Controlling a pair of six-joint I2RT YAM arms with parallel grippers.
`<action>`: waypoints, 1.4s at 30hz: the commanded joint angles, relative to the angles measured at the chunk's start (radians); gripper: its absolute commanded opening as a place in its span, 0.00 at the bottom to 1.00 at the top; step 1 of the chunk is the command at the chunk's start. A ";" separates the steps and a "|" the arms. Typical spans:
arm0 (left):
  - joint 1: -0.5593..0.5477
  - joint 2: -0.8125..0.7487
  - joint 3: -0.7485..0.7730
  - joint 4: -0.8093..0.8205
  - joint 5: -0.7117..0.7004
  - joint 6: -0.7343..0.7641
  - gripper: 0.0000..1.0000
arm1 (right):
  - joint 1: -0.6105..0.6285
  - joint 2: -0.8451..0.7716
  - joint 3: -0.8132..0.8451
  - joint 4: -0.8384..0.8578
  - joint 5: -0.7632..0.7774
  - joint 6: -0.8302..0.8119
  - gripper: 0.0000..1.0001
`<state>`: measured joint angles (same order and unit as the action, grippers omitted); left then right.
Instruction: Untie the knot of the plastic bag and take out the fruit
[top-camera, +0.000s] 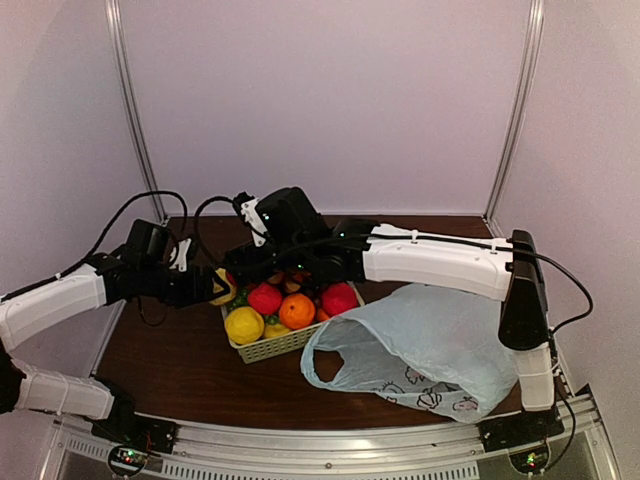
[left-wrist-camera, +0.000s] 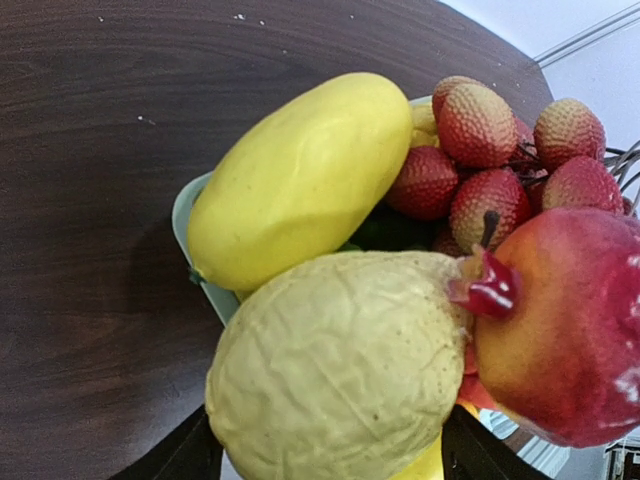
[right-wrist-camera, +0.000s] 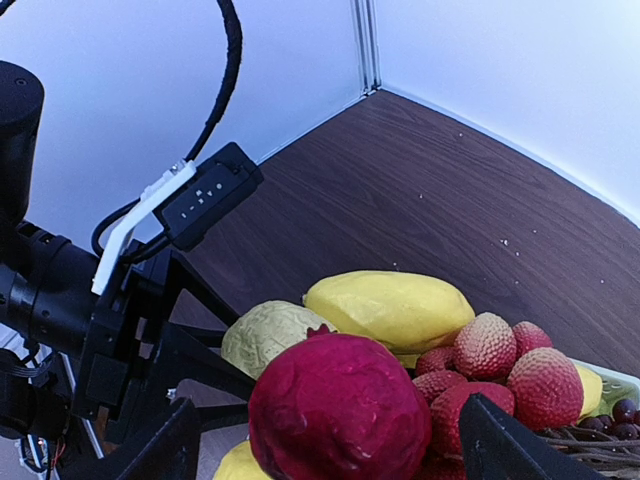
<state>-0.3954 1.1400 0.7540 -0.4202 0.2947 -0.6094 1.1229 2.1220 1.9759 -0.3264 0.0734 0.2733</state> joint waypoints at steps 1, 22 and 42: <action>0.012 0.004 -0.032 0.053 0.002 0.023 0.76 | 0.006 0.008 -0.008 -0.020 -0.013 0.008 0.90; 0.017 0.013 -0.042 0.094 -0.021 0.124 0.70 | 0.006 0.019 -0.011 -0.025 -0.028 0.016 0.89; 0.017 -0.108 -0.067 -0.059 -0.155 0.069 0.61 | 0.013 0.007 -0.014 -0.019 -0.033 0.023 0.88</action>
<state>-0.3866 1.0332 0.6956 -0.4591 0.1783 -0.5205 1.1271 2.1250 1.9759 -0.3294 0.0456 0.2878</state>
